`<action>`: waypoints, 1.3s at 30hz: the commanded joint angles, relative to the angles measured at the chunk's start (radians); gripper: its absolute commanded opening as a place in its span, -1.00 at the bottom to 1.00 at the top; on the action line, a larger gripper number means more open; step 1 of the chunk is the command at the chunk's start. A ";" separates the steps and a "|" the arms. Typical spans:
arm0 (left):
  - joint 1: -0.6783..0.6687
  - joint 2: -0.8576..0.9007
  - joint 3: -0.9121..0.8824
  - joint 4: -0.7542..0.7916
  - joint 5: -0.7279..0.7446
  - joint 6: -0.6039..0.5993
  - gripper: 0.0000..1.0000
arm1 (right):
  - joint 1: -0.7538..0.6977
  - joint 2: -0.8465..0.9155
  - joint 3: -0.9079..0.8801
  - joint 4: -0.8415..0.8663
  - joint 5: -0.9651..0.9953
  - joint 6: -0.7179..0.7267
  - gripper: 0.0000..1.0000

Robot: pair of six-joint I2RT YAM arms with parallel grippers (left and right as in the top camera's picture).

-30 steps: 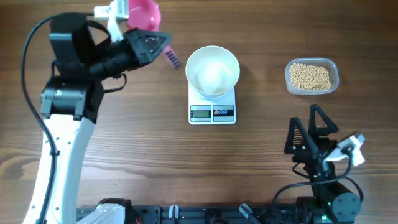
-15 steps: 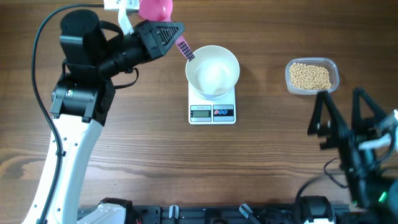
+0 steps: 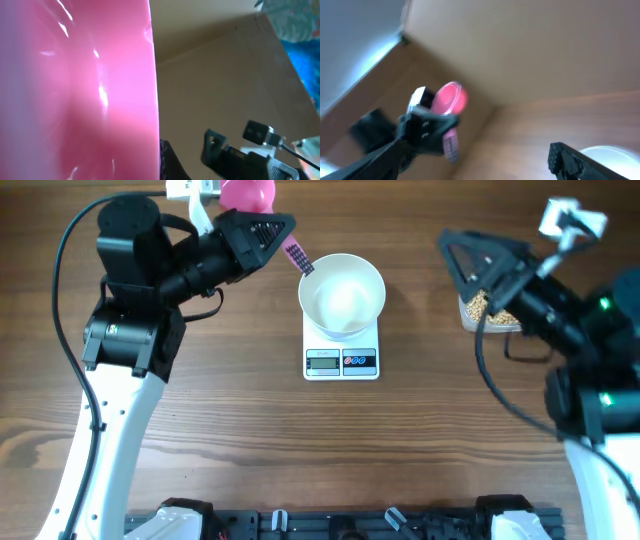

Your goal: Scoop item into bowl and weigh 150g on scale

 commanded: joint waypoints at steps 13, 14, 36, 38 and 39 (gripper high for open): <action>-0.061 -0.003 0.011 0.153 -0.216 -0.195 -0.92 | 0.279 0.246 0.014 0.325 -0.008 0.626 0.66; -0.072 -0.003 0.011 0.154 -0.232 -0.195 -0.92 | 0.279 0.246 0.014 0.328 0.011 0.632 0.57; -0.263 -0.001 0.011 0.179 -0.409 -0.351 -0.92 | 0.278 0.246 0.014 0.366 0.051 0.867 -0.14; -0.261 -0.001 0.011 0.180 -0.409 -0.351 -0.92 | 0.278 0.246 0.014 0.371 0.048 0.867 -0.15; -0.261 -0.001 0.011 0.180 -0.409 -0.351 -0.92 | 0.278 0.246 0.014 0.370 0.047 0.867 -0.18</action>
